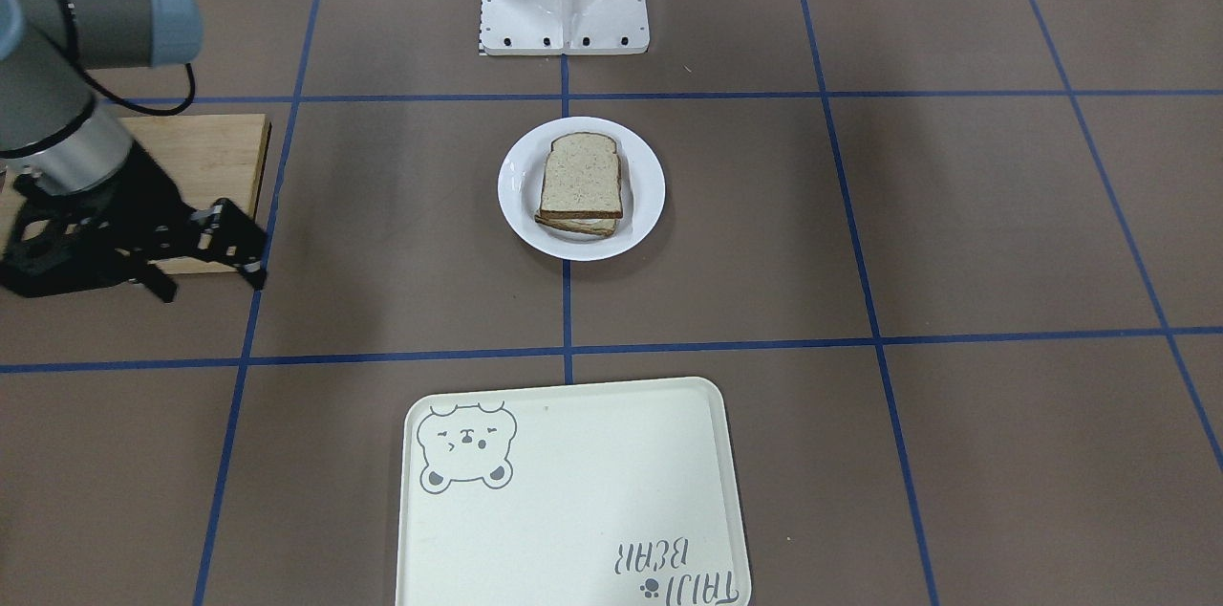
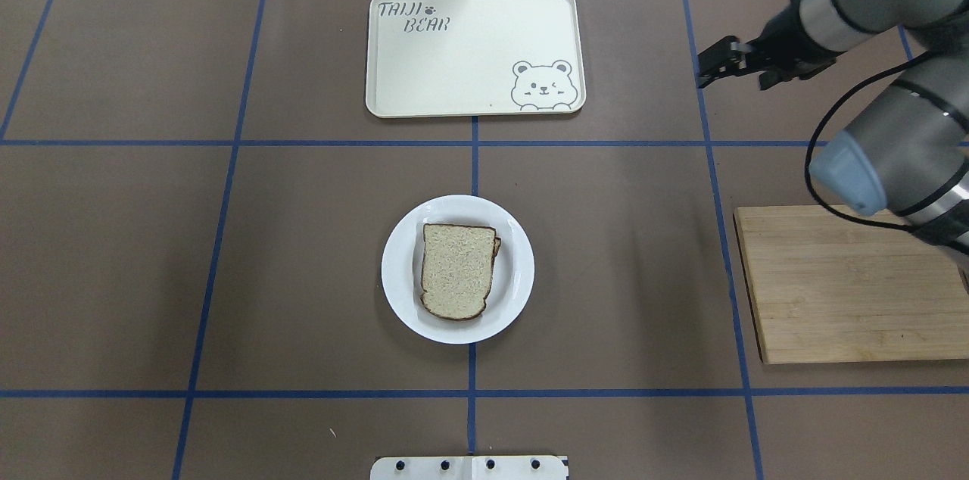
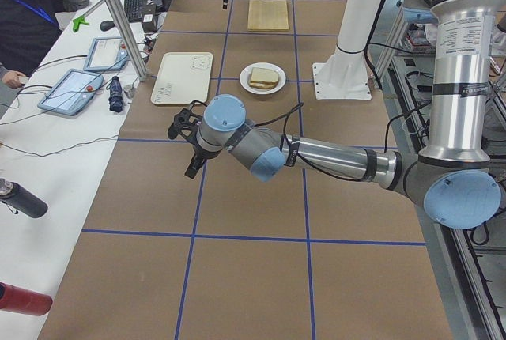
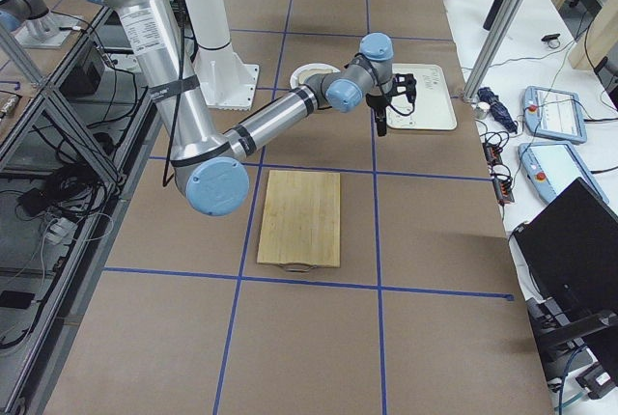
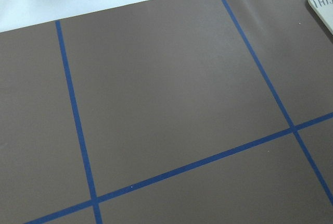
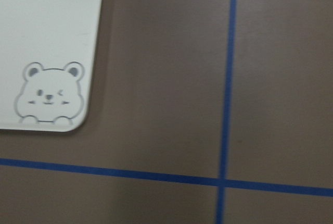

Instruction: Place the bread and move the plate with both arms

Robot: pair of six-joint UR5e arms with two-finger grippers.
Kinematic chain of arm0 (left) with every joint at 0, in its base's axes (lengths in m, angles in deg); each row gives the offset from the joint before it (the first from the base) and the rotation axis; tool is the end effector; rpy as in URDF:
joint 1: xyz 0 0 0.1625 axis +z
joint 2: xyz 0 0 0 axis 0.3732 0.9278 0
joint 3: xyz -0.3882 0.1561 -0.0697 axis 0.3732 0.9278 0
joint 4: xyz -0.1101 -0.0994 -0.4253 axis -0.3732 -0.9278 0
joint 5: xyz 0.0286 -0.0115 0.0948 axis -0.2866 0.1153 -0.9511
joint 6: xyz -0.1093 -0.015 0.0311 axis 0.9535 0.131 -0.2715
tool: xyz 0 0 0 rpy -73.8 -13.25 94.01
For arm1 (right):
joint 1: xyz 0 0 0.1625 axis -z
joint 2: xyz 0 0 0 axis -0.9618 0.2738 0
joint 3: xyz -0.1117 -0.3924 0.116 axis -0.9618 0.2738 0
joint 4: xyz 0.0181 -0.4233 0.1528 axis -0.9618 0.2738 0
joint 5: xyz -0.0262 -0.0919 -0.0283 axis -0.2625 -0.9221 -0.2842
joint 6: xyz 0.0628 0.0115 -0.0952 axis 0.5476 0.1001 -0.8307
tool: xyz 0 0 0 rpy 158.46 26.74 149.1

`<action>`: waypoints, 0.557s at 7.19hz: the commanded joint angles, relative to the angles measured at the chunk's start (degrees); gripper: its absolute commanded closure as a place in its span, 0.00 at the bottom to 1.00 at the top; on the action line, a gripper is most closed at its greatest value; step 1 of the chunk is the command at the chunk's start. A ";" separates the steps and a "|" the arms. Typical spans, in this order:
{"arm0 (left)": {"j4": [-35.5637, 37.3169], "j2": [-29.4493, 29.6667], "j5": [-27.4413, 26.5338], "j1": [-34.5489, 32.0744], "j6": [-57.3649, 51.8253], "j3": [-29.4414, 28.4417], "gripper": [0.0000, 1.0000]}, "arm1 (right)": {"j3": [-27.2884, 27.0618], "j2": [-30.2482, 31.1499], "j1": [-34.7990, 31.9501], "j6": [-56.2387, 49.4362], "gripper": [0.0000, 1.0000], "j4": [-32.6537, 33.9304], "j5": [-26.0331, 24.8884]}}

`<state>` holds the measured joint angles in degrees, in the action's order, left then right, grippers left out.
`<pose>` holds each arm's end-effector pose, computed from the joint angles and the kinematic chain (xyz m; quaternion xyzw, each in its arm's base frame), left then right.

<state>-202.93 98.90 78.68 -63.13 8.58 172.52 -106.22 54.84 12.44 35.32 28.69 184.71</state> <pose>0.0017 -0.5444 0.4982 0.2593 0.4428 0.0894 0.8536 -0.2473 -0.6021 0.3541 0.1048 -0.4127 -0.0024 0.9048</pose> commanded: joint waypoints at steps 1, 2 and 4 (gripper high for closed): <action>-2.29 3.01 -0.07 7.12 12.28 0.04 0.01 | 1.69 5.81 -13.77 -27.67 0.00 10.79 5.82; -6.49 3.81 -0.33 11.43 26.83 -0.05 0.01 | 2.31 10.54 -18.96 -36.41 0.00 10.99 6.02; -18.78 4.16 -0.86 19.43 44.58 -1.19 0.01 | 2.76 19.68 -25.14 -47.79 0.00 10.47 5.68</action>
<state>-214.56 102.67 78.04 -48.75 42.18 171.89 -103.71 68.53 -8.43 -4.82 39.24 190.46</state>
